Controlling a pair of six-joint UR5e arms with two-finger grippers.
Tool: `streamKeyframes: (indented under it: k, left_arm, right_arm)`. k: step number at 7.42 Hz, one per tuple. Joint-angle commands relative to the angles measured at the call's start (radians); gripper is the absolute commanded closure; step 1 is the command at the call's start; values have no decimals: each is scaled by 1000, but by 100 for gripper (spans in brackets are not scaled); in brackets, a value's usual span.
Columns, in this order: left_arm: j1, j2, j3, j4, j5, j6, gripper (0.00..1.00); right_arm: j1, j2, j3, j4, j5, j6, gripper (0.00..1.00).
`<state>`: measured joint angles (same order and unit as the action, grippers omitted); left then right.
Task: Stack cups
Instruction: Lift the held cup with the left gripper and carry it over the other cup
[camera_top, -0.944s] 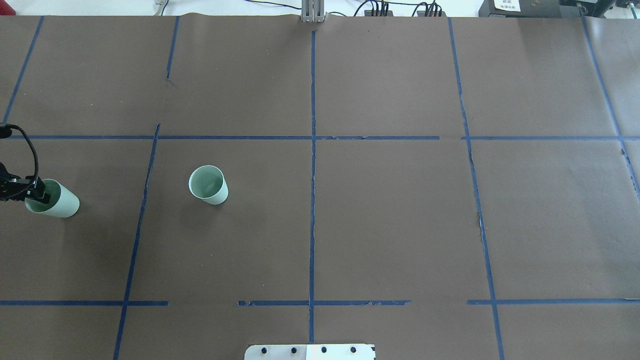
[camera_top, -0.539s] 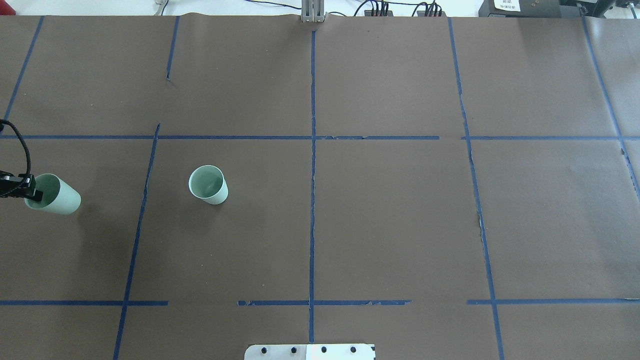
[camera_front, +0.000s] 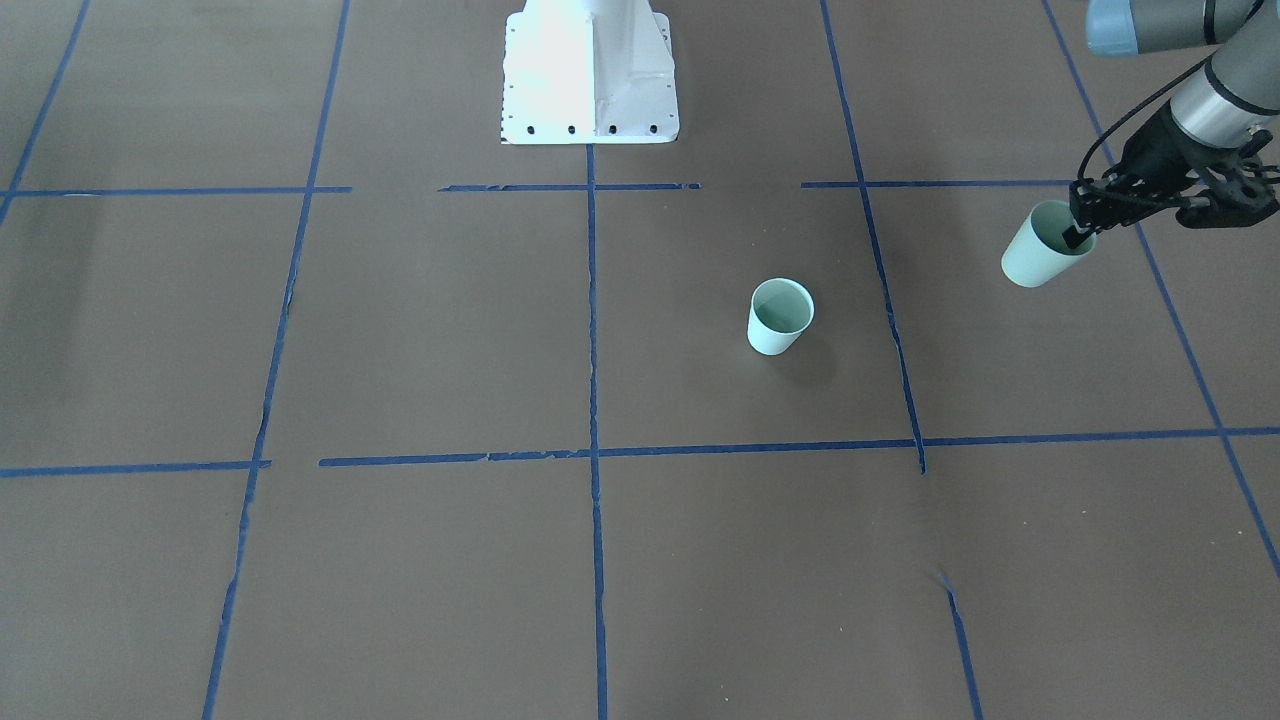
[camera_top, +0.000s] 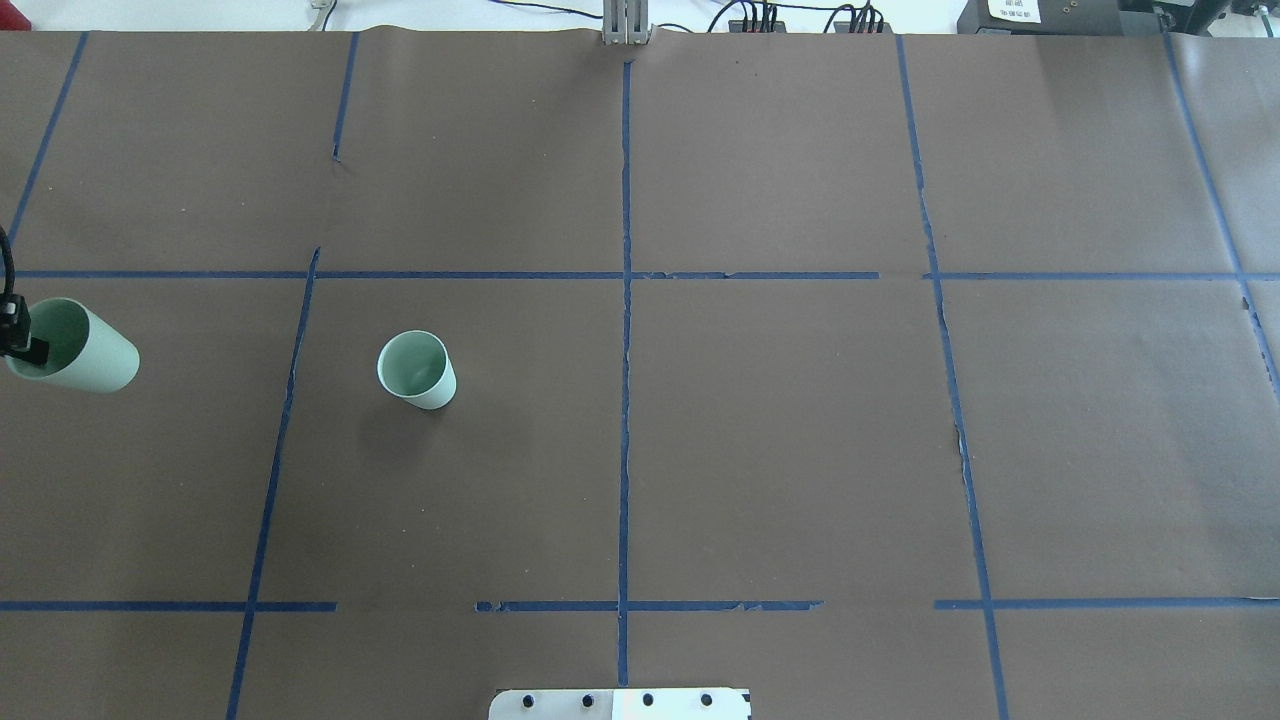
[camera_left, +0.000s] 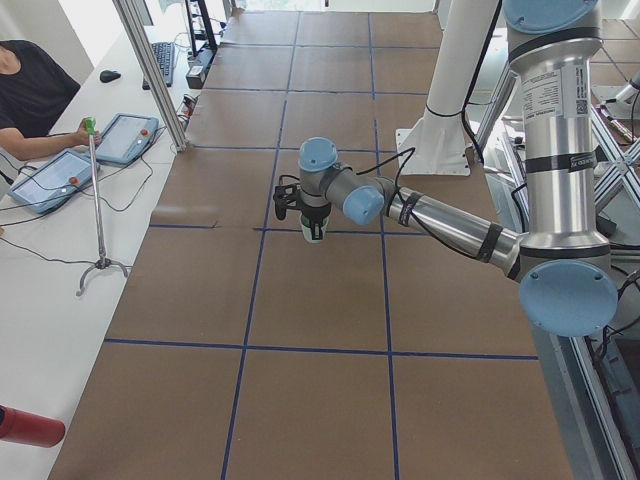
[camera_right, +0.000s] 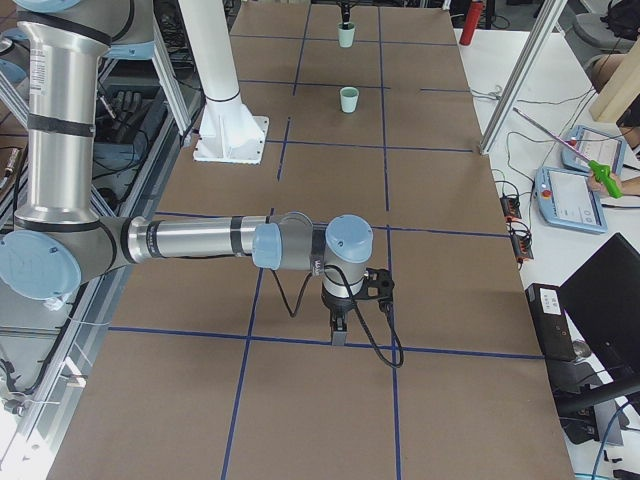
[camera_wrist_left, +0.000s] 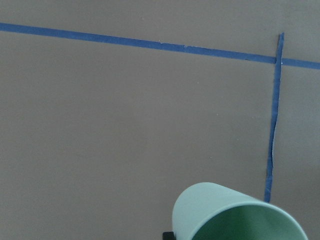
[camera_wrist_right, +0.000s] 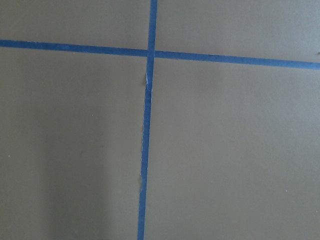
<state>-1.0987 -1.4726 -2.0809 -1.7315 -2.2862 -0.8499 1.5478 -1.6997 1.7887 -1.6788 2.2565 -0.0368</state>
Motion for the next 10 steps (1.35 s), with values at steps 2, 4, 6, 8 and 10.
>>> streamKeyframes:
  k: [2, 4, 6, 8, 10]
  left_arm:
    - [-12, -335, -31, 421, 7, -21, 100]
    - [110, -438, -12, 420, 10, -201, 100]
    - [221, -511, 71, 377, 10, -303, 100]
    - [249, -512, 145, 229, 13, -392, 100]
    - [273, -515, 168, 224, 22, -394, 100]
  right_arm:
    - [0, 0, 0, -1, 0, 0, 0]
    - [0, 0, 0, 1, 0, 0, 0]
    - [0, 0, 0, -1, 0, 0, 0]
    - [0, 0, 1, 1, 0, 0, 0]
    - [0, 0, 0, 1, 0, 0, 0]
